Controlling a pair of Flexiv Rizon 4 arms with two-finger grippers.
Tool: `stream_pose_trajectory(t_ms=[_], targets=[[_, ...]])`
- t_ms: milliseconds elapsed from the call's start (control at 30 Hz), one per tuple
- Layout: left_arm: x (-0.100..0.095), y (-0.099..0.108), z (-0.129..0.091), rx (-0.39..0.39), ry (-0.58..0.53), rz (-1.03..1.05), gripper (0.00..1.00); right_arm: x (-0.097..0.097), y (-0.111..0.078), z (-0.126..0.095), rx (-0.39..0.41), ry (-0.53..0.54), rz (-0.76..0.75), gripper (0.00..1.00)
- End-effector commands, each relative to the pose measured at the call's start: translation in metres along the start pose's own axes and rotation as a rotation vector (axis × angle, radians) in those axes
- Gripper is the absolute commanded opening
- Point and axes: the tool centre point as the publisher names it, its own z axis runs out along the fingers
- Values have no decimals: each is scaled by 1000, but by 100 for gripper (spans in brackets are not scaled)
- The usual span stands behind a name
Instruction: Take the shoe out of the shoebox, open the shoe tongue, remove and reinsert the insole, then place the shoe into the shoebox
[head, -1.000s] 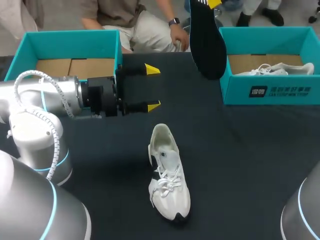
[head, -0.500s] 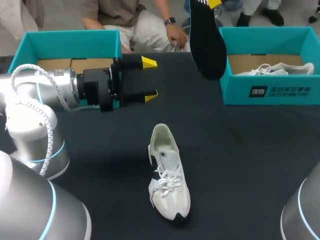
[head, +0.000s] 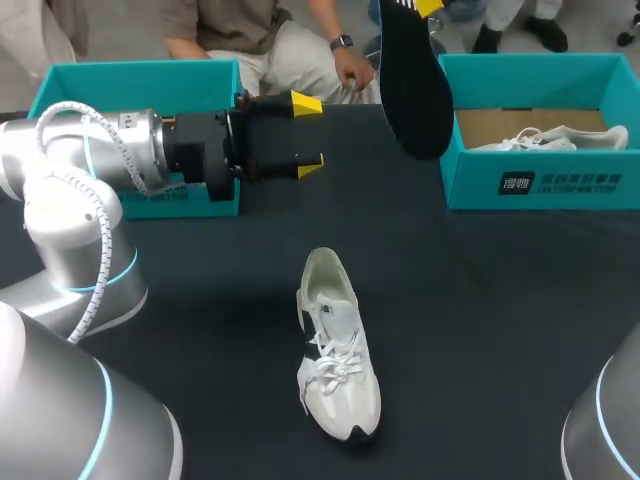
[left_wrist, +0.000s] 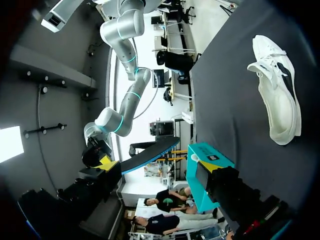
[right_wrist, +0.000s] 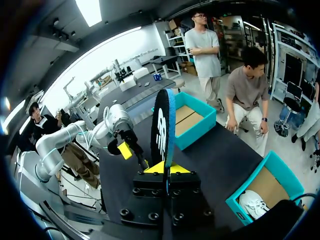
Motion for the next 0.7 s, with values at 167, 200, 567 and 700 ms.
stream_pose_trajectory(t_ms=[167,200,567,700], targets=[[-1,3,3,3,2,1,100,-3,0,0,37,58,63,0],[-1,3,3,3,2,1,100,-3,0,1,52,71,77,0],[-1,3,3,3,2,1,100,-4,-16,21,291,288,334,0],[-1,3,3,3,2,1,100,1,-14,32,325,324,368,0]])
